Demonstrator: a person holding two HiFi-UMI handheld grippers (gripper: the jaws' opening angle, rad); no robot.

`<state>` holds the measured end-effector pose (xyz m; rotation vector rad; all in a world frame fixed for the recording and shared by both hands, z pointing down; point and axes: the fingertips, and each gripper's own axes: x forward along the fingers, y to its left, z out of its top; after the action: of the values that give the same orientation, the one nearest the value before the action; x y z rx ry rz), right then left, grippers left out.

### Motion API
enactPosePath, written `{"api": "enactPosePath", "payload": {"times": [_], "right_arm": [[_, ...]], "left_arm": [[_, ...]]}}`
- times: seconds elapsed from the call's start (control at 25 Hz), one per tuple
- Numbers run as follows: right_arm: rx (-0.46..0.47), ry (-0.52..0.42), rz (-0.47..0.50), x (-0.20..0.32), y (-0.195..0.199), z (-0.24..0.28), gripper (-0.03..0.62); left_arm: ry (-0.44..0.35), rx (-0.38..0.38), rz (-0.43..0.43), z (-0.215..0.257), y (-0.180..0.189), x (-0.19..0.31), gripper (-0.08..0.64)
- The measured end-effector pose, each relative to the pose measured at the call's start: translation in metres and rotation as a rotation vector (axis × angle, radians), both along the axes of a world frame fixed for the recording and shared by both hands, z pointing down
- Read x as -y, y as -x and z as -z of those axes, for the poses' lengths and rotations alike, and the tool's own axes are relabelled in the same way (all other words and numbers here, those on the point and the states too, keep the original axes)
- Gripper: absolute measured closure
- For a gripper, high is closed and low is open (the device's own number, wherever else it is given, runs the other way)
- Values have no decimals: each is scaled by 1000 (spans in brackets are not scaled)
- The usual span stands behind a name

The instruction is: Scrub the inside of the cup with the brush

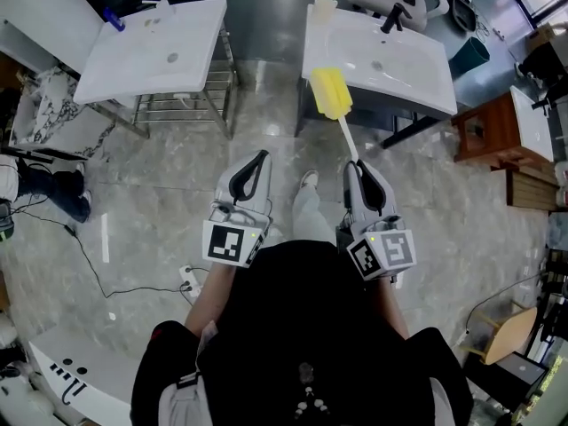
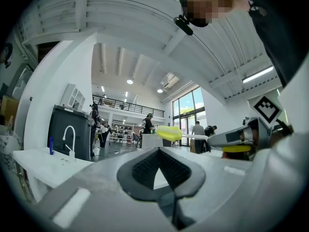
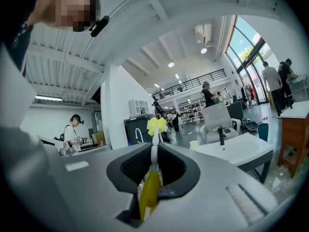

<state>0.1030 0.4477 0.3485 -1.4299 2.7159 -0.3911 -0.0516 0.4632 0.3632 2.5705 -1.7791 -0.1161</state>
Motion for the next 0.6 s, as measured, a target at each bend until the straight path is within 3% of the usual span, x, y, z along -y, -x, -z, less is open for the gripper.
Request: {"api": "enactPosePath", "payload": {"times": [0.6], "right_arm": [[22,74,25,146,3,-22,552]], "left_arm": [[63,17,24,-11,1,133,558]]}}
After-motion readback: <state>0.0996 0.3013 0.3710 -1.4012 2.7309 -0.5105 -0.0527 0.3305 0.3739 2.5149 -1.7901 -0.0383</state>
